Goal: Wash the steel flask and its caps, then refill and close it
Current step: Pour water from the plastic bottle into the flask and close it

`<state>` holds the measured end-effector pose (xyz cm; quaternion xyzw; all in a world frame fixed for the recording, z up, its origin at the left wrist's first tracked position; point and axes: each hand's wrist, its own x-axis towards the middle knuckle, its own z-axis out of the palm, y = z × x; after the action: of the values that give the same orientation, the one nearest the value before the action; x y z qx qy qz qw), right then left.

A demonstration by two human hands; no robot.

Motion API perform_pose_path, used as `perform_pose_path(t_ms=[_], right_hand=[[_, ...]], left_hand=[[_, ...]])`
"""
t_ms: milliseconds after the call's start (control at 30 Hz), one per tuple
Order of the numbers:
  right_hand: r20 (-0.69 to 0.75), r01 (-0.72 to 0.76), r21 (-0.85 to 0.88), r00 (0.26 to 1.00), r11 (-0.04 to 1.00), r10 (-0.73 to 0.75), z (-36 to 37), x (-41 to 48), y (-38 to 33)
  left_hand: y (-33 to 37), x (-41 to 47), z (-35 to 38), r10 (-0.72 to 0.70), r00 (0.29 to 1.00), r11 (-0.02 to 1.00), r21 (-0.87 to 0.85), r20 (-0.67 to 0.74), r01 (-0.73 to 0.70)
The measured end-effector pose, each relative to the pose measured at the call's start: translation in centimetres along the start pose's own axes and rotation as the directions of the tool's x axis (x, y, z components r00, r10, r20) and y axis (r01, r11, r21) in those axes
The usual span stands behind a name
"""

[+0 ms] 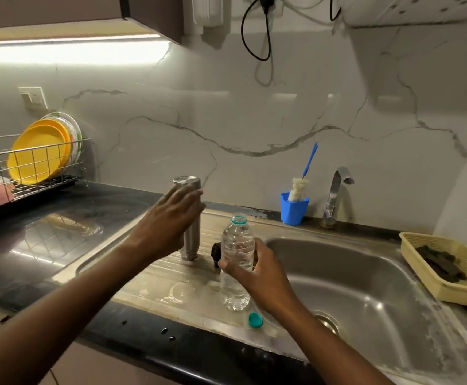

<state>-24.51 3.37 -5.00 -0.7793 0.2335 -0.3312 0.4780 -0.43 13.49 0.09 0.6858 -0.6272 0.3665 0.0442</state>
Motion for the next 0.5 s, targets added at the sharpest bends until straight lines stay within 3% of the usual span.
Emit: perform_pose_path(t_ms=[67, 167, 267, 367, 500], right_hand=[[-0.018, 0.004, 0.032, 1.000, 0.999, -0.004, -0.8, 0.3, -0.7], [-0.046, 0.029, 0.006, 0.999, 1.000, -0.029, -2.3, 0.8, -1.6], [-0.067, 0.048, -0.029, 0.996, 0.998, -0.050, -3.8, 0.8, -2.0], [-0.080, 0.059, -0.055, 0.995, 0.997, -0.063, -4.9, 0.3, -2.1], [-0.078, 0.050, -0.090, 0.995, 0.995, -0.057, -6.0, -0.3, -1.2]], left_hand=[[-1.6, 0.9, 1.2, 0.176, 0.956, 0.898, 0.360, 0.233, -0.253], [-2.3, 2.3, 2.5, 0.219, 0.855, 0.717, 0.516, 0.470, -0.468], [-1.9, 3.6, 3.2, 0.213, 0.766, 0.560, 0.567, 0.606, -0.604], [-2.0, 4.2, 3.4, 0.197, 0.755, 0.533, 0.578, 0.626, -0.618], [-3.4, 4.0, 4.8, 0.257, 0.805, 0.633, 0.537, 0.534, -0.558]])
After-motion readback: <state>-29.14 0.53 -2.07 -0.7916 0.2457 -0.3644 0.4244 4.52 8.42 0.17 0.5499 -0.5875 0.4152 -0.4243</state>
